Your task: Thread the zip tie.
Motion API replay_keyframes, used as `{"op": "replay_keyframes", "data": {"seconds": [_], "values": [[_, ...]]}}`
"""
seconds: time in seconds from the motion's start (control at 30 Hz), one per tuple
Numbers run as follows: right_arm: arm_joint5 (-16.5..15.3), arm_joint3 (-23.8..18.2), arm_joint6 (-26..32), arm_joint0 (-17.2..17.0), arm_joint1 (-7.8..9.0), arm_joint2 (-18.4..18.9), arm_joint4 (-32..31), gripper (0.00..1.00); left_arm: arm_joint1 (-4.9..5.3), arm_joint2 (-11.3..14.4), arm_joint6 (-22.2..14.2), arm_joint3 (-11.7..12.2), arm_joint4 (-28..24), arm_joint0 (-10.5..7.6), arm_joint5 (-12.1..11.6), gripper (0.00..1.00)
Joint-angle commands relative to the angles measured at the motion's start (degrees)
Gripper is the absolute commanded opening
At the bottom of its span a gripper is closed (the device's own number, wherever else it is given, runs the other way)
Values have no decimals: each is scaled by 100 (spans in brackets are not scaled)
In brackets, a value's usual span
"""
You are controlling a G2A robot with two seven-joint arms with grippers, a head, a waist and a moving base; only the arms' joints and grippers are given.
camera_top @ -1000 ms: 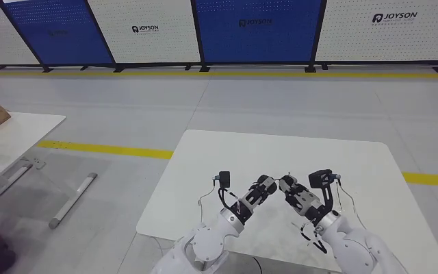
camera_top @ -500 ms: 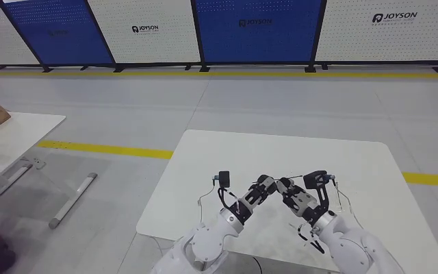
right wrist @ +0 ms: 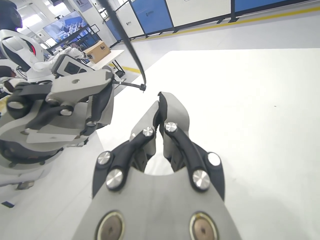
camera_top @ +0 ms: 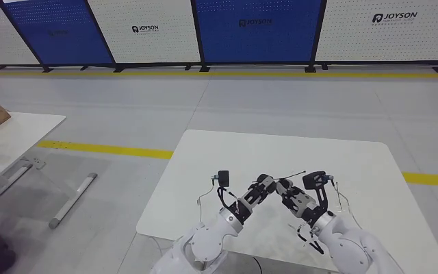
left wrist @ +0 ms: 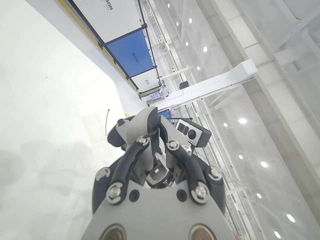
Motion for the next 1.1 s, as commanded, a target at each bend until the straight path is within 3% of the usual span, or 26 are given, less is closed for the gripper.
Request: {"op": "replay_keyframes", "data": {"seconds": [0.0, 0.13, 0.27, 0.4, 0.57, 0.8, 0.97, 1.07], "values": [[-14, -8, -2, -16, 6, 40, 26, 11, -3, 6, -5, 8, -6, -13, 13, 0], [-49, -46, -18, -69, 20, 124, 63, 22, -14, 44, 20, 34, 25, -64, 63, 0], [-34, -80, -133, -163, 33, 279, 240, 22, -28, 64, 340, 51, 344, -97, 171, 0], [-212, -60, -56, -253, 58, 469, 637, 17, -54, 148, 603, 121, 562, -117, 202, 0], [-405, -71, 69, -309, 84, 617, 962, 23, -79, 223, 792, 214, 786, -152, 249, 0], [-518, -151, 114, -333, 107, 737, 1147, 22, -95, 341, 705, 216, 924, -143, 175, 0], [-509, -154, 171, -266, 110, 713, 1182, 15, -80, 291, 656, 172, 935, -52, 88, 0], [-509, -132, 223, -196, 109, 671, 1155, 20, -69, 248, 620, 168, 947, -1, 29, 0]]}}
